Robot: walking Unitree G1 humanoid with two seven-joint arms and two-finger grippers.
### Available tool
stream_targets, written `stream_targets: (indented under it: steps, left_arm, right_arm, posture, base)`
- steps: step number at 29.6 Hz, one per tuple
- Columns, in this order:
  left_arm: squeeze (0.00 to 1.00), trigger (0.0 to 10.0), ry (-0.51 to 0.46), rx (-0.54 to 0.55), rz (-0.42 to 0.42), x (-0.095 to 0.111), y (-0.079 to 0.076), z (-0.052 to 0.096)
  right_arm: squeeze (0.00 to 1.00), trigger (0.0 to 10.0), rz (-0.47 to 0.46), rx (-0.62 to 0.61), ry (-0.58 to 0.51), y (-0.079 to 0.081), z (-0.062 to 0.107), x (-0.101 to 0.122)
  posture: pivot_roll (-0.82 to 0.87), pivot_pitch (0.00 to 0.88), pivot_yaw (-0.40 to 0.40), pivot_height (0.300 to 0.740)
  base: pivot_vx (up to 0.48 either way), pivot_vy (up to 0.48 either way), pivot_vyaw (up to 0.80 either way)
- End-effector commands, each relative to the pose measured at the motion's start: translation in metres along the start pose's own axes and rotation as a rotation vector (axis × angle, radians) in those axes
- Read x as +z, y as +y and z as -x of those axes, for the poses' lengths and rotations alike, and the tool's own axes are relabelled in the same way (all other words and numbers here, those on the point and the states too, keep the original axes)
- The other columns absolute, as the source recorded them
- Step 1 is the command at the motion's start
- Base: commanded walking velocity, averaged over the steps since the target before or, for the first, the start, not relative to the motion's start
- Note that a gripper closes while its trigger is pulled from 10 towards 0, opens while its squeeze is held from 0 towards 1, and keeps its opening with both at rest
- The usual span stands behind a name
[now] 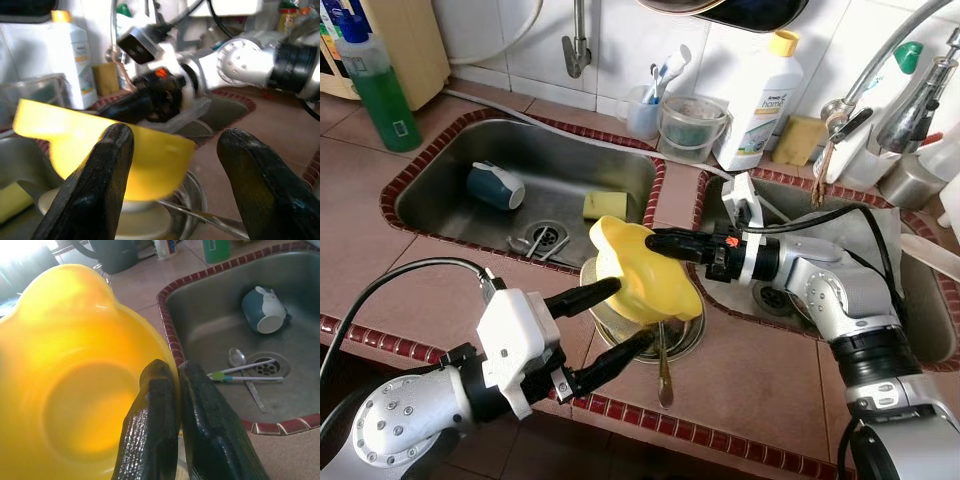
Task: Kitchen organization
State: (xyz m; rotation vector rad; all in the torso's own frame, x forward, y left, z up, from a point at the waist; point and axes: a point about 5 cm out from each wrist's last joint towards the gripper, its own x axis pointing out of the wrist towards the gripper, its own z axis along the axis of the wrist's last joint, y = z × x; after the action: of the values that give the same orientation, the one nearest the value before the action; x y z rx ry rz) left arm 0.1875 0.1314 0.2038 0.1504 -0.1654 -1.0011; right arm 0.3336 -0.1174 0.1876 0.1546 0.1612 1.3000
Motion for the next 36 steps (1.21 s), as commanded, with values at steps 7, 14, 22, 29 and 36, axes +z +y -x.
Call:
stream_targets:
  steps: [7,14,22,29,36]
  left_arm:
    - [0.00,10.0,-0.077,0.119,-0.033,0.010,0.023,-0.002]
    - [0.00,10.0,-0.104,0.213,-0.047,0.013,0.042,-0.002]
    - [0.00,10.0,-0.127,0.376,0.029,-0.004,0.066,-0.014]
    - [0.00,10.0,-0.017,0.619,0.115,-0.041,0.094,-0.048]
    - [0.00,10.0,-0.025,0.707,0.081,-0.043,0.113,-0.063]
  right_arm:
    - [0.00,10.0,0.041,-0.145,-0.099,-0.005,0.014,0.010]
    - [0.00,10.0,0.147,-0.344,-0.263,-0.016,0.026,0.038]
    - [0.00,10.0,0.294,-0.567,-0.345,-0.018,0.026,0.045]
    - [0.00,10.0,0.338,-0.845,-0.562,-0.010,0.027,0.046]
    - [0.00,10.0,0.366,-1.040,-0.625,-0.003,0.030,0.037]
  posture:
    - [0.00,0.064,-0.107,0.740]
    - [0.00,0.063,-0.098,0.740]
    - [-0.02,0.066,-0.072,0.740]
    - [-0.04,0.066,-0.039,0.740]
    - [-0.06,0.062,-0.020,0.740]
  base:
    - [0.000,0.000,0.00]
    - [0.000,0.000,0.00]
    - [0.000,0.000,0.00]
    - [0.000,0.000,0.00]
    - [0.000,0.000,0.00]
